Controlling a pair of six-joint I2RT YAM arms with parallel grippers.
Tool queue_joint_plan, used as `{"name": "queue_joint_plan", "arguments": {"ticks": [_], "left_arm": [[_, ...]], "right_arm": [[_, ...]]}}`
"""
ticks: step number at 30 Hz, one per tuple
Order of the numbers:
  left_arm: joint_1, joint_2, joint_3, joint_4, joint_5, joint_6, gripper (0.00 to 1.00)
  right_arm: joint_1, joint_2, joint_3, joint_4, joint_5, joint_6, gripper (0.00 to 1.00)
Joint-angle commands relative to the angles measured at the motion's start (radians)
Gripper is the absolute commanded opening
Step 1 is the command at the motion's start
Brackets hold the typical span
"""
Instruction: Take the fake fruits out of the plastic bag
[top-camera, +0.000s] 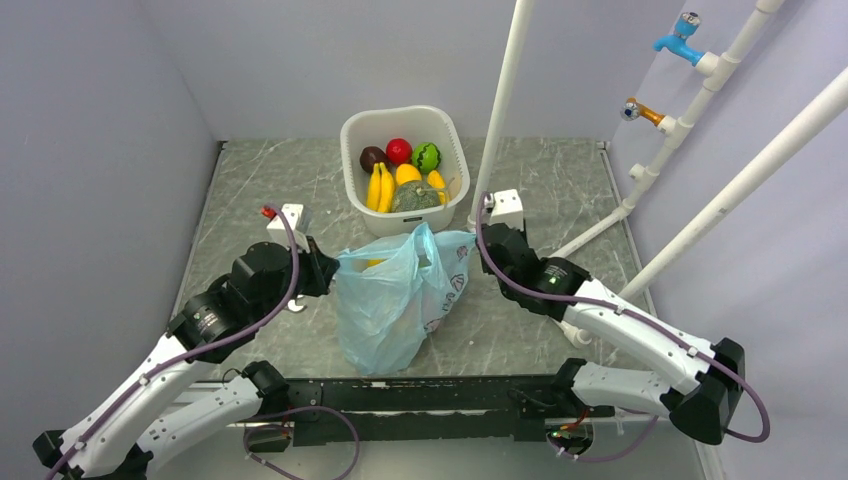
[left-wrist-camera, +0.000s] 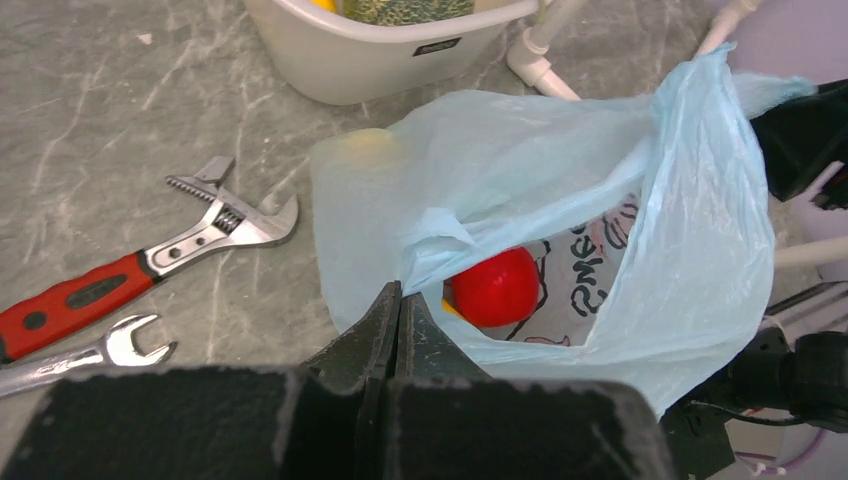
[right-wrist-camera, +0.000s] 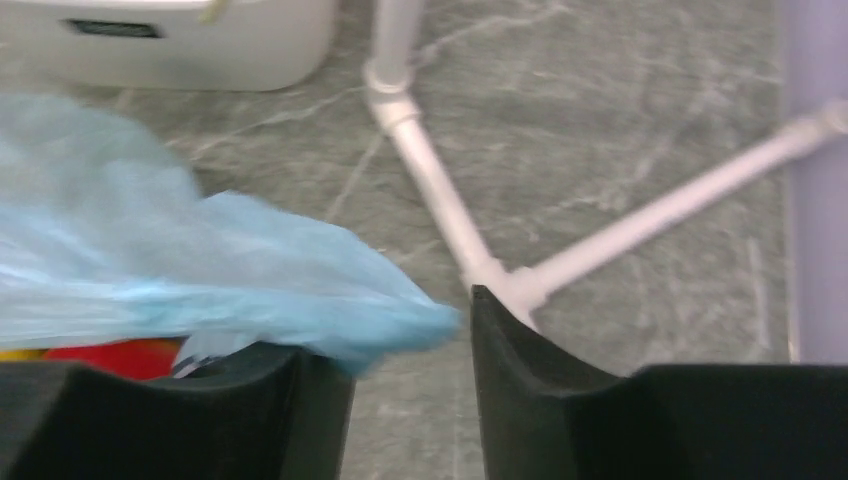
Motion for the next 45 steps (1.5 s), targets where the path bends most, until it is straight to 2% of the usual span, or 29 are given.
{"name": "queue_joint_plan", "arguments": {"ticks": [1,3,5,8,11,16,20,22,26,30,35,38,43,45], "left_arm": [[0.012,-0.012,0.012,-0.036,-0.066,0.012,0.0],[0.011,-0.012,0.004,-0.022,-0.042,0.008,0.0],[0.012,-0.01,-0.002,-0.005,-0.004,0.005,0.0],[0.01,-0.003,0.002,0.014,0.052,-0.001,0.0],[0.011,-0.003,0.007,0.024,0.091,-0.003,0.0],[0.011,-0.016,0.013,0.038,0.115,-0.015,0.0],[0.012,-0.021,0.027,0.039,0.133,-0.018,0.0],[0.012,-0.023,0.029,0.042,0.137,-0.02,0.0],[0.011,-0.024,0.033,0.035,0.139,-0.023,0.0],[0.011,-0.029,0.022,0.044,0.156,-0.038,0.0],[0.011,-0.033,0.007,0.052,0.167,-0.044,0.0],[0.011,-0.035,0.005,0.052,0.171,-0.043,0.0],[0.012,-0.035,0.004,0.064,0.167,-0.043,0.0],[0.012,-0.03,0.008,0.059,0.161,-0.041,0.0]], "right_arm": [[-0.025,-0.019,0.071,-0.15,0.265,-0.007,0.54],[-0.025,-0.026,0.091,-0.151,0.171,-0.038,0.68],[-0.025,-0.054,0.101,-0.124,-0.029,-0.093,0.79],[-0.023,-0.128,0.118,-0.115,-0.311,-0.078,0.88],[-0.024,-0.217,0.135,-0.092,-0.495,-0.038,0.95],[-0.024,-0.282,0.202,-0.059,-0.723,0.049,0.97],[-0.023,-0.279,0.208,0.046,-0.829,0.049,0.99],[-0.024,-0.228,0.231,0.076,-0.862,0.016,0.99],[-0.026,-0.074,0.315,0.058,-0.804,-0.055,0.99],[-0.036,0.018,0.327,0.109,-0.829,-0.107,0.99],[-0.058,0.086,0.307,0.172,-0.916,-0.097,0.86],[-0.075,0.113,0.309,0.163,-0.932,-0.085,0.69],[-0.078,0.114,0.273,0.223,-1.065,-0.069,0.53],[-0.078,0.123,0.287,0.204,-1.106,-0.066,0.42]]}}
